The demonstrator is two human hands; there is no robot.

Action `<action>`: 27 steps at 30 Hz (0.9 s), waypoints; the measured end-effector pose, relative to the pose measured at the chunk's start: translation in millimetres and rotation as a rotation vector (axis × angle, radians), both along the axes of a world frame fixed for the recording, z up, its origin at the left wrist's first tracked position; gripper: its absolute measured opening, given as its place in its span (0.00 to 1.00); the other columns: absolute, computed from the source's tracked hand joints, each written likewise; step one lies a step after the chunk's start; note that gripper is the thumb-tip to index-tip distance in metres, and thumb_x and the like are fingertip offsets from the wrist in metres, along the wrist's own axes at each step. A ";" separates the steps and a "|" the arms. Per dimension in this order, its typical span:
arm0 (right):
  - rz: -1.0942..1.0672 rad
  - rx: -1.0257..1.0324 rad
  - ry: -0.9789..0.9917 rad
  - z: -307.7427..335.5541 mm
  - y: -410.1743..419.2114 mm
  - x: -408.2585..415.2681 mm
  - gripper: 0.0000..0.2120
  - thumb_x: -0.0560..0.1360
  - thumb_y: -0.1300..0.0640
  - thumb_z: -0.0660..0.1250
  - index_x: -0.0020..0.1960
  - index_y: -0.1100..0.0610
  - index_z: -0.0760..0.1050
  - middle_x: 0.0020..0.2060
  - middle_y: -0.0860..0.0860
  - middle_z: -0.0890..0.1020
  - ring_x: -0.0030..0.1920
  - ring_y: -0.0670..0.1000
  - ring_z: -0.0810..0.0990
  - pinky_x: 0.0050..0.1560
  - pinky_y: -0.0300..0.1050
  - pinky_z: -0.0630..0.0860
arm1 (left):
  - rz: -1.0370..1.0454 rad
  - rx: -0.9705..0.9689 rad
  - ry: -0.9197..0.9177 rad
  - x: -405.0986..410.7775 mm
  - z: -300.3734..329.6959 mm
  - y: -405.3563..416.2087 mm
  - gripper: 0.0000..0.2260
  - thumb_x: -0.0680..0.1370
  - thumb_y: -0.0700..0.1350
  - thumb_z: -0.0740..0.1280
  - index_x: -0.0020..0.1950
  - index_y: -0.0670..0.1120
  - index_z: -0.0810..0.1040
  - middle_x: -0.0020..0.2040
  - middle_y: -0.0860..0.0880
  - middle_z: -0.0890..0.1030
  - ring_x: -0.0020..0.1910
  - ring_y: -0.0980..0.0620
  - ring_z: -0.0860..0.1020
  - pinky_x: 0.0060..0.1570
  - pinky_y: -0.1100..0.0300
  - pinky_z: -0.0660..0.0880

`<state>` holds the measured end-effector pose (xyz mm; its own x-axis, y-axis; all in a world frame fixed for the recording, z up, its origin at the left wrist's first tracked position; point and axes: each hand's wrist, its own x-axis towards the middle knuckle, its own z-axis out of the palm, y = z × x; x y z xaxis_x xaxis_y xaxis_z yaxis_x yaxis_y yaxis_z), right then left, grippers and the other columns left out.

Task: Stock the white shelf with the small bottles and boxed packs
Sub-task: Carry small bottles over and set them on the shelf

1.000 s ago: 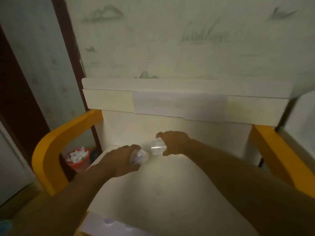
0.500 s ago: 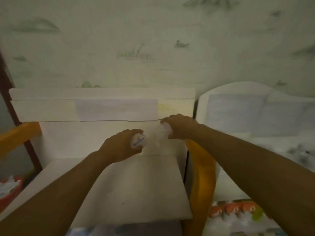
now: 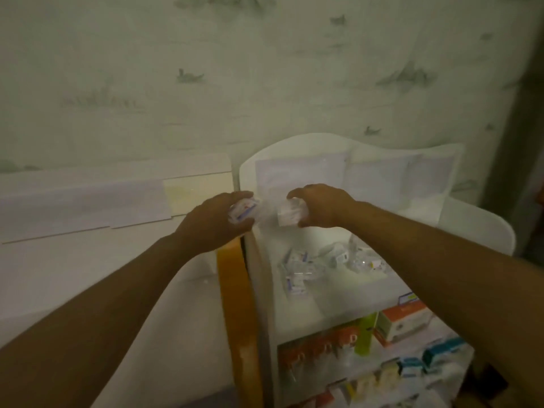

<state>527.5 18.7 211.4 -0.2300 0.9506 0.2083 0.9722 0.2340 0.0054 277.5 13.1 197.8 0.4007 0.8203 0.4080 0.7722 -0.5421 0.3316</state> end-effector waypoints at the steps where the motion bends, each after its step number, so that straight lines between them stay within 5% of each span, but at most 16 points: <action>1: -0.003 -0.007 0.004 -7.3 1.7 19.8 0.34 0.71 0.46 0.73 0.73 0.46 0.64 0.67 0.52 0.73 0.66 0.56 0.72 0.62 0.51 0.71 | 0.006 0.013 0.016 19.6 0.2 2.1 0.28 0.74 0.58 0.69 0.72 0.54 0.67 0.68 0.50 0.75 0.63 0.50 0.74 0.63 0.54 0.72; 17: 0.005 -0.225 0.086 -116.2 43.8 245.1 0.33 0.71 0.45 0.72 0.72 0.44 0.64 0.66 0.51 0.74 0.65 0.54 0.73 0.61 0.50 0.72 | 0.097 -0.260 0.425 215.9 -106.1 39.9 0.29 0.74 0.62 0.65 0.73 0.62 0.60 0.69 0.54 0.71 0.65 0.50 0.73 0.62 0.54 0.72; 27: -0.131 -0.278 0.153 -146.6 61.2 313.7 0.34 0.72 0.45 0.72 0.75 0.47 0.62 0.69 0.52 0.72 0.68 0.55 0.71 0.63 0.51 0.72 | -0.010 -0.297 0.448 271.6 -140.4 68.8 0.29 0.74 0.58 0.66 0.73 0.61 0.61 0.70 0.55 0.71 0.64 0.51 0.73 0.62 0.55 0.70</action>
